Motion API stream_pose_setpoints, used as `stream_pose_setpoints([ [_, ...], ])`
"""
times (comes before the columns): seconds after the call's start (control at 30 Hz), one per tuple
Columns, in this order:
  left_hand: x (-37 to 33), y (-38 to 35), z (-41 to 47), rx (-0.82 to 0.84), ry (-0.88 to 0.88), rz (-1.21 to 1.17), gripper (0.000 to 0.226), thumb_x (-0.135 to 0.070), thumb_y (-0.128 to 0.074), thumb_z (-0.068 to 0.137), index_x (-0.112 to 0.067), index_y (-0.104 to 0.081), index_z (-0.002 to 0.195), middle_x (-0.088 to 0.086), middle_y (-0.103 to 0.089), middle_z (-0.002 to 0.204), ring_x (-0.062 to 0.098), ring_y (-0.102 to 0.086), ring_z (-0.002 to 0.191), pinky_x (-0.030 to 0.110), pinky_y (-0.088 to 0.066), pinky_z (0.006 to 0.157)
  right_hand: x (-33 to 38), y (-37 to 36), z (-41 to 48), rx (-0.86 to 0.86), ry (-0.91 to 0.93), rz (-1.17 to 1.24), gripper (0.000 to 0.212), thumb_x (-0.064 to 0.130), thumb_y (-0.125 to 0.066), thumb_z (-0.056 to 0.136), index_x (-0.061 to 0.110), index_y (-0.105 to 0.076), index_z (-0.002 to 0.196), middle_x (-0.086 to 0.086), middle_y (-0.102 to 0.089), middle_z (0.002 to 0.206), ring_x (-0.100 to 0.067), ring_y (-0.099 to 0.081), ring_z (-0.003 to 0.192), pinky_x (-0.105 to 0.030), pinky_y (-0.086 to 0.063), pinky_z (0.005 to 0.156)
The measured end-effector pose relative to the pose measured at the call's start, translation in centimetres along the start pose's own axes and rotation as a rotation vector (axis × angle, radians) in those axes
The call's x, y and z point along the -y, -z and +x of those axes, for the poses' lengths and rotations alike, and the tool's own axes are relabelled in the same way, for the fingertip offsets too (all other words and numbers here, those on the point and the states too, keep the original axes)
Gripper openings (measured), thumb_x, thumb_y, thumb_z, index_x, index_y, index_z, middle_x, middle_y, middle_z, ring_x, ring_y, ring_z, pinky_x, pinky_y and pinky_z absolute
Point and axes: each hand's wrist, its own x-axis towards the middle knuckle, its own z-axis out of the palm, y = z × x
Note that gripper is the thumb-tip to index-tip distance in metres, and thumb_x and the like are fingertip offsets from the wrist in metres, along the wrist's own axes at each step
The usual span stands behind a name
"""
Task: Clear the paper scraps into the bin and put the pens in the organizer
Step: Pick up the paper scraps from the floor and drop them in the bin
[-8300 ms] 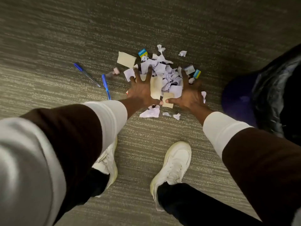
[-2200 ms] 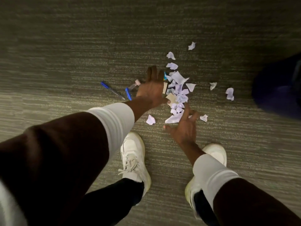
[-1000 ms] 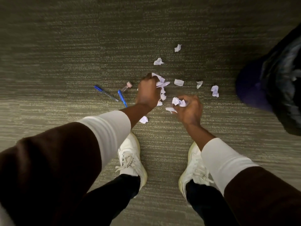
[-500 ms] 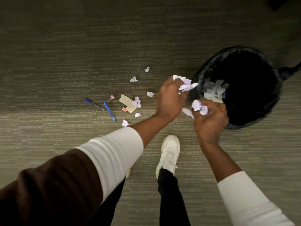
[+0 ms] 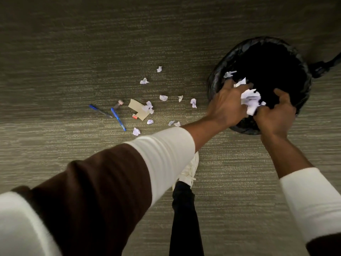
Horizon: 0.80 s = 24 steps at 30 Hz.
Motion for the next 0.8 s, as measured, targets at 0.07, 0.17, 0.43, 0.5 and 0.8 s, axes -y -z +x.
stream_pose_setpoints([
  [0.07,0.6,0.0,-0.8,0.013,0.017,0.067,0.059,-0.012,-0.071,0.089,-0.024,-0.061,0.145,0.011,-0.051,0.151,0.041,-0.062,0.129,0.05,-0.058,0.098,0.5,-0.1,-0.8,-0.01,0.074,-0.047,0.054,0.014,-0.062,0.086,0.018,-0.059,0.14,-0.018,-0.062,0.133,-0.035,-0.068,0.104,-0.035,-0.052,0.1],
  [0.17,1.9,0.7,-2.5,-0.054,0.07,0.087,0.041,-0.011,-0.069,0.09,-0.02,-0.066,0.13,0.007,-0.059,0.139,0.039,-0.068,0.117,0.05,-0.059,0.09,1.6,-0.6,-3.3,-0.006,0.264,0.043,0.039,0.006,-0.061,0.085,0.008,-0.065,0.124,-0.017,-0.059,0.129,-0.028,-0.071,0.091,-0.035,-0.055,0.097],
  [0.43,12.7,3.7,-7.4,-0.074,0.309,0.208,0.013,-0.019,-0.064,0.095,-0.018,-0.07,0.106,0.01,-0.076,0.112,0.038,-0.073,0.103,0.045,-0.061,0.082,3.4,-7.0,-10.3,0.277,0.609,0.061,0.013,0.015,-0.072,0.089,0.013,-0.069,0.102,-0.005,-0.066,0.103,-0.018,-0.065,0.075,-0.044,-0.059,0.072],
  [0.5,16.5,4.4,-8.6,-0.056,0.392,0.256,0.019,-0.027,-0.071,0.094,-0.015,-0.07,0.109,0.011,-0.073,0.117,0.038,-0.071,0.108,0.045,-0.06,0.084,3.1,-9.8,-11.0,0.422,0.615,-0.048,0.028,0.027,-0.078,0.087,0.017,-0.065,0.109,-0.003,-0.065,0.105,-0.016,-0.065,0.076,-0.043,-0.059,0.075],
  [0.8,32.4,4.8,-8.8,-0.008,0.639,0.373,0.085,-0.058,-0.078,0.086,-0.005,-0.048,0.145,0.02,-0.052,0.144,0.04,-0.044,0.14,0.051,-0.047,0.109,-2.4,-22.8,-6.3,0.524,0.321,-0.468,0.104,0.072,-0.085,0.064,0.022,-0.039,0.143,-0.023,-0.052,0.14,-0.044,-0.057,0.125,-0.049,-0.054,0.093],
])
